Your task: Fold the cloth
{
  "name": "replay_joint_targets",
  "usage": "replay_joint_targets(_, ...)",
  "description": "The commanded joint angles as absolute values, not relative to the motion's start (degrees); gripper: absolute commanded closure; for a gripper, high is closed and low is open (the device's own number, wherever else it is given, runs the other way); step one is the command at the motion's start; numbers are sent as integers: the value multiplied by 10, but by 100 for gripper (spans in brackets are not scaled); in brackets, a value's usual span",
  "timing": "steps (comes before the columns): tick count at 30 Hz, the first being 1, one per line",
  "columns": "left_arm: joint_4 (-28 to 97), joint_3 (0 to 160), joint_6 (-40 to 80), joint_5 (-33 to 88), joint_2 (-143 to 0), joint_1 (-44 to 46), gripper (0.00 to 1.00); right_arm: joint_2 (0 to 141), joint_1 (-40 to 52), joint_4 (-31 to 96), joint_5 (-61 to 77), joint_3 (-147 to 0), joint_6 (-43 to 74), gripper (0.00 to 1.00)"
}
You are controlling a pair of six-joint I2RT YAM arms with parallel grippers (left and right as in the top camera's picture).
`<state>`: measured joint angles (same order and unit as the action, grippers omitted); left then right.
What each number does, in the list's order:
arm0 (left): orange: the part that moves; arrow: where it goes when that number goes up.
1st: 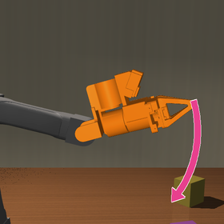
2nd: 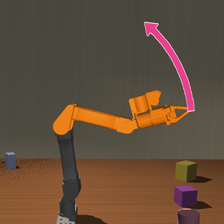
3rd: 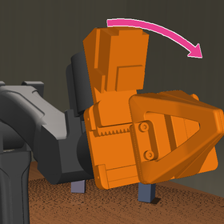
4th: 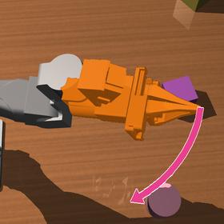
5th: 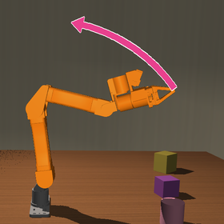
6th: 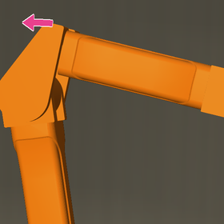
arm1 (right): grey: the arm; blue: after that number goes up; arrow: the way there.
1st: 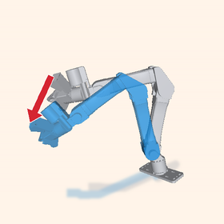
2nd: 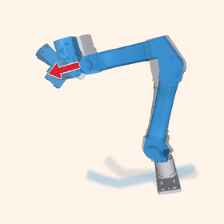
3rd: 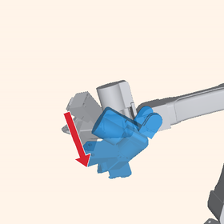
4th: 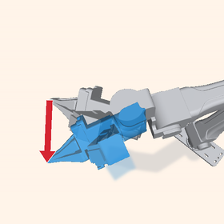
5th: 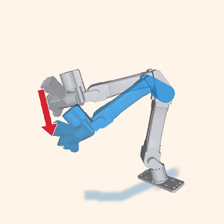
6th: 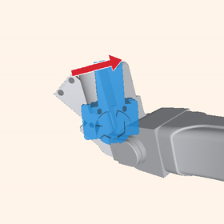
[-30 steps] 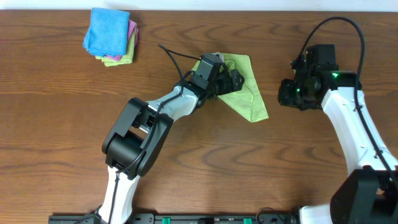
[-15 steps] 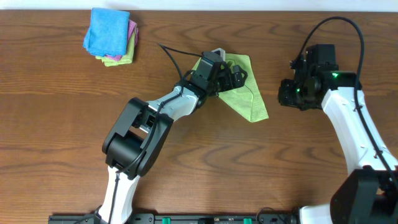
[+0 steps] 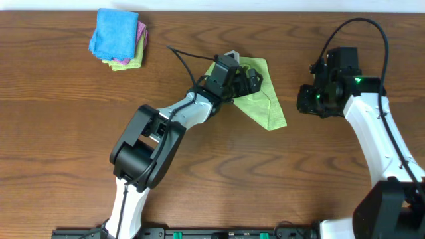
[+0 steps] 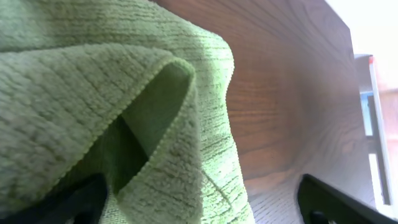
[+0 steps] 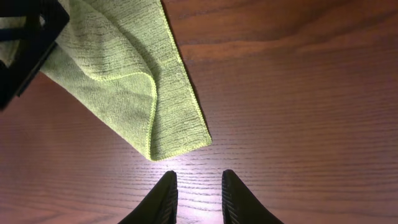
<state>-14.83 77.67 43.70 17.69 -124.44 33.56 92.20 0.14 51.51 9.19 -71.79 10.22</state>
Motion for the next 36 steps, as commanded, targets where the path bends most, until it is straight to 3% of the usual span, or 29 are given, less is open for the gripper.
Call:
replay_joint_targets(1, -148, 780, 433, 170, -1254, 349, 17, 919, 5, 514, 95, -715, 96, 76)
replay_joint_targets(6, -141, 780, 433, 170, -1256, 356, 36, 919, 5, 515, 105, -715, 96, 76)
replay_joint_targets(9, -131, 780, 433, 180, -1256, 353, 62, 919, 5, 515, 110, -715, 96, 76)
replay_joint_targets(12, -133, 780, 433, 208, -1256, 345, 94, 919, 5, 517, 110, -715, 96, 76)
replay_joint_targets(21, -85, 784, 396, 291, -1222, 290, 94, 919, 5, 515, 90, -713, 96, 73)
replay_joint_targets(28, 124, 786, 284, 290, -1126, 259, 94, 919, 5, 489, 98, -670, 96, 64)
replay_joint_targets(36, 336, 786, 267, 265, -1059, 249, 94, 919, 5, 412, 132, -575, 116, 54)
